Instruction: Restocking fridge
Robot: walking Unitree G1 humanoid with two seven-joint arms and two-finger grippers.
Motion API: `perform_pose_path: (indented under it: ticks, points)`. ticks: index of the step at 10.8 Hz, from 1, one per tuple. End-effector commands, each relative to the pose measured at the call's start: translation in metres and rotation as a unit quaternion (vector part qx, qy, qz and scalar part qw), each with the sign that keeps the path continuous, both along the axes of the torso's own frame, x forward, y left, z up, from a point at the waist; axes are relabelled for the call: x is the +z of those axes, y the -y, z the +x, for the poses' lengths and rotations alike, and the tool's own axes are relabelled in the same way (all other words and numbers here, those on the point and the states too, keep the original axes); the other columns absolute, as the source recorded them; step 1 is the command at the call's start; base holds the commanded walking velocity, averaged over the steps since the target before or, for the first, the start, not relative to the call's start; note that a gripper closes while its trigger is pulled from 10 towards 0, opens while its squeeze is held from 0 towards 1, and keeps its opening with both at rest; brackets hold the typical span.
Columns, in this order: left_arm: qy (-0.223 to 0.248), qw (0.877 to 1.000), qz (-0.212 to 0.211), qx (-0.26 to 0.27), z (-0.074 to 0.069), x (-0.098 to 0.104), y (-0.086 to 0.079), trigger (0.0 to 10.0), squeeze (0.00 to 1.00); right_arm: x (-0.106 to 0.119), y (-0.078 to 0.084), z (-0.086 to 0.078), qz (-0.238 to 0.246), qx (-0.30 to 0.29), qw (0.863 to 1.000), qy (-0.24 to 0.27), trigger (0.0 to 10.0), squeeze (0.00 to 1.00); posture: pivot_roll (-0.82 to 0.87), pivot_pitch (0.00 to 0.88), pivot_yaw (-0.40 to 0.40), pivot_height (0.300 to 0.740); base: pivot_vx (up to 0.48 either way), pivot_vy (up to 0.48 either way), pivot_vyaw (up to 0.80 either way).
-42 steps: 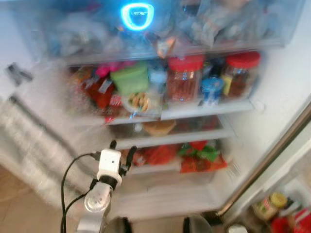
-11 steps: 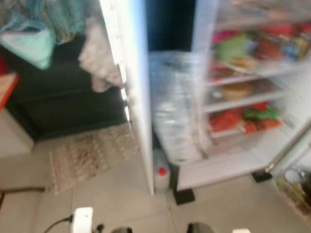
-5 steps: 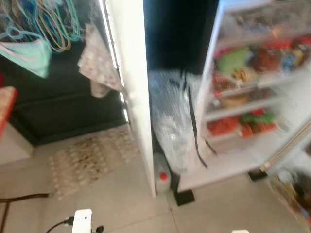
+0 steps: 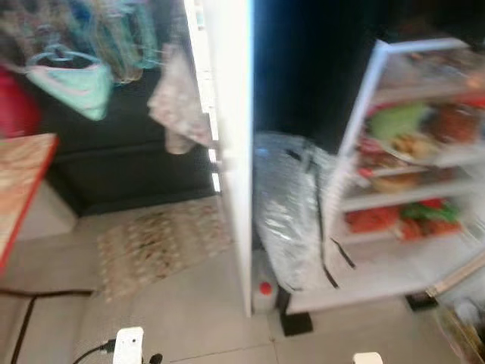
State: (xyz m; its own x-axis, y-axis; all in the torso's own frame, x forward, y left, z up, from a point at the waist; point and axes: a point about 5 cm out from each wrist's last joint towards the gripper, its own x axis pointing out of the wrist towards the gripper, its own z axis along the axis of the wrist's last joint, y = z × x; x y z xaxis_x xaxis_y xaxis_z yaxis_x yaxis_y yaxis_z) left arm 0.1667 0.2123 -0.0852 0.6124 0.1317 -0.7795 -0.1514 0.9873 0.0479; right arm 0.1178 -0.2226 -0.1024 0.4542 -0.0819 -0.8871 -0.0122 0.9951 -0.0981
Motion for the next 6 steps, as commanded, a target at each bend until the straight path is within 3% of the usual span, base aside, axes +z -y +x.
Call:
perform_pose_path:
  ticks: [1,2,6]
  points:
    - [-0.022,1.000,-0.006,0.008,-0.011,-0.005,-0.001,10.0,0.00,-0.002,-0.002,-0.005,0.008,-0.007,1.000,-0.004,10.0,0.00,-0.11,0.000,0.047,0.740,0.000,0.000,0.00]
    - [-0.028,1.000,-0.007,0.010,-0.014,-0.006,-0.002,10.0,0.00,-0.002,-0.002,-0.004,0.011,-0.008,1.000,-0.001,10.0,0.00,-0.11,0.000,0.047,0.740,0.000,0.000,0.00]
    - [-0.044,0.999,-0.008,0.016,-0.022,-0.009,-0.005,10.0,0.00,-0.002,-0.002,-0.004,0.009,-0.009,1.000,-0.003,10.0,0.00,-0.11,0.000,0.050,0.740,0.000,0.287,0.00]
